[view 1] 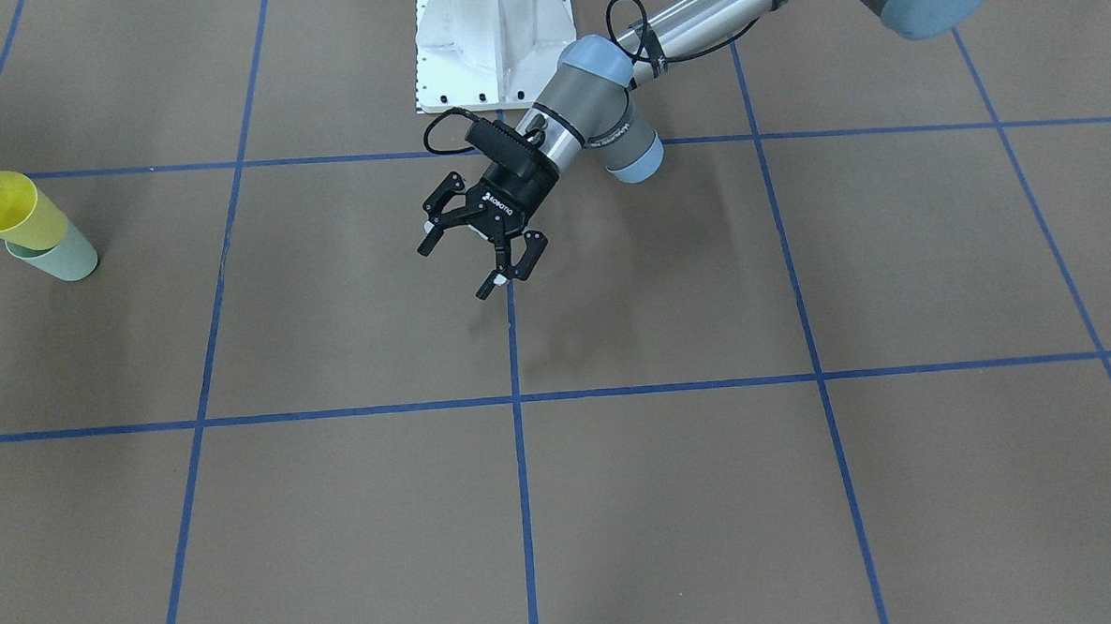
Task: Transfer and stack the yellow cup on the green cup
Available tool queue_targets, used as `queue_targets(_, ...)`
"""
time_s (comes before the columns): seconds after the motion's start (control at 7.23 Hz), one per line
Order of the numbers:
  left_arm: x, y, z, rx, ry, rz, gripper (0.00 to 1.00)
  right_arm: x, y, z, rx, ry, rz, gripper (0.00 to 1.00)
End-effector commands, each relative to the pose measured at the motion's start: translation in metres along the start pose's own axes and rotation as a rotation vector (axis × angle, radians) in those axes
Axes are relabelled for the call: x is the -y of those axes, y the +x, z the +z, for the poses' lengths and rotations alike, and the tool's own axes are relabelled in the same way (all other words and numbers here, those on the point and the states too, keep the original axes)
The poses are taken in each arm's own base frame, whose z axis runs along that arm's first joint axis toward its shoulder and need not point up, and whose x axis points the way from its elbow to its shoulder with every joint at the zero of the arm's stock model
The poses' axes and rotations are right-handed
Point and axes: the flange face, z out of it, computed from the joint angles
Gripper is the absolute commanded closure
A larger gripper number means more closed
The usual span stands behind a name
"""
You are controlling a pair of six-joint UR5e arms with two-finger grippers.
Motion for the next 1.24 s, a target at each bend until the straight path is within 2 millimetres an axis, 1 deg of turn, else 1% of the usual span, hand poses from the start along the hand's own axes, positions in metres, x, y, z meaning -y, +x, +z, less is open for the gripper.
queue_targets(0.0,-0.001,0.000,0.000,0.000,-0.001,0.000,0.00,0.002,0.007,0.002,-0.007,-0.005,0.010,1.00)
queue_targets(0.41,0.001,0.002,0.001,-0.001,0.001,-0.002,0.00,0.007,0.012,0.011,-0.023,-0.013,0.007,1.00)
queue_targets(0.55,-0.001,0.002,0.000,-0.002,-0.001,-0.002,0.00,0.008,0.008,0.012,-0.020,-0.013,0.006,1.00)
queue_targets(0.69,0.001,0.003,0.000,-0.002,0.000,-0.003,0.00,0.010,0.008,0.015,-0.024,-0.015,0.008,0.79)
queue_targets(0.83,0.001,0.004,0.001,-0.004,-0.001,-0.003,0.00,0.011,0.004,0.014,-0.019,-0.011,0.017,0.01)
queue_targets(0.97,0.001,0.005,0.001,-0.001,0.004,-0.005,0.00,0.010,0.002,0.013,-0.014,-0.011,0.010,0.00)
queue_targets(1.11,-0.002,-0.003,-0.001,0.044,0.017,-0.001,0.00,0.009,-0.001,0.010,-0.005,-0.015,0.006,0.00)
